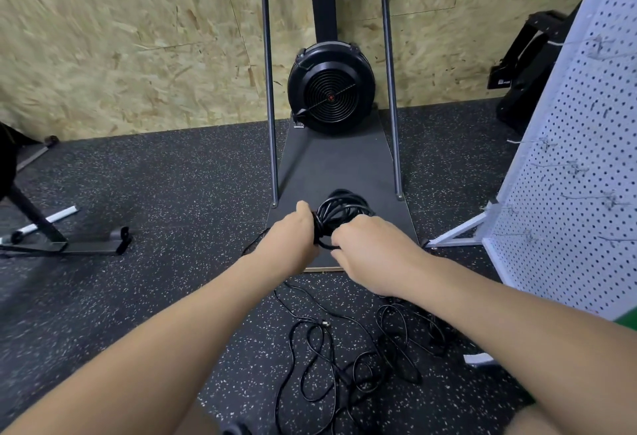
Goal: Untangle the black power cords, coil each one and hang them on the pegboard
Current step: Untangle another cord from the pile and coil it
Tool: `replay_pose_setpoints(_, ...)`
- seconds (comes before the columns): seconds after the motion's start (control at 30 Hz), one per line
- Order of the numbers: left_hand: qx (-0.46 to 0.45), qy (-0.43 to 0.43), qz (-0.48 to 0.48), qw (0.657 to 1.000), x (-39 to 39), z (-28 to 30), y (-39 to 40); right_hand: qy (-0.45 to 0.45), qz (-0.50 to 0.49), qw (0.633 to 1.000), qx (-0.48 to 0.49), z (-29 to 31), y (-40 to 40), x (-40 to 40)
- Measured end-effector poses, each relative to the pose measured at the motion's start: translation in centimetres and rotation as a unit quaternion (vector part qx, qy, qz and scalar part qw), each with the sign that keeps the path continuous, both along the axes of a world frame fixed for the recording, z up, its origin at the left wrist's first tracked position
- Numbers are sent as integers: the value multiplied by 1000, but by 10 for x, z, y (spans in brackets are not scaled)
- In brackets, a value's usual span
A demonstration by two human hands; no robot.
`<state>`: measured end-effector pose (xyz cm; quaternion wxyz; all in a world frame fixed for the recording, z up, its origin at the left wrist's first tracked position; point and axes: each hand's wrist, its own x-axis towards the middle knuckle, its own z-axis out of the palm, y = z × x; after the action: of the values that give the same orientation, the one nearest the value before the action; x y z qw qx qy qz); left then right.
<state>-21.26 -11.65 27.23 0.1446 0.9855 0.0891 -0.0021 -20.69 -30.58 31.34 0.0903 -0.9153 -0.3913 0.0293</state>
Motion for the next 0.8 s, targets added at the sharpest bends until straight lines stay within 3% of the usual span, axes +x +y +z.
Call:
replay_pose_setpoints(0.3,120,-15,-152,981,-2,-8,-4,48,-9,995,90,17,-28,35)
replay_pose_setpoints(0.43,74,5,-273,959,-14,3,-9,119,22,983,138,12,-40,57)
replay_pose_setpoints(0.53,18,-33,-344,938,-28,16,-10,190,13,960,204,11,-46,66)
replay_pose_setpoints(0.6,-34,-58,-348,935,-35,24,-11,229,8,940,253,9,-46,69)
replay_pose_setpoints(0.8,-134,-83,-231,960,-34,26,-2,360,-74,864,344,-8,-44,80)
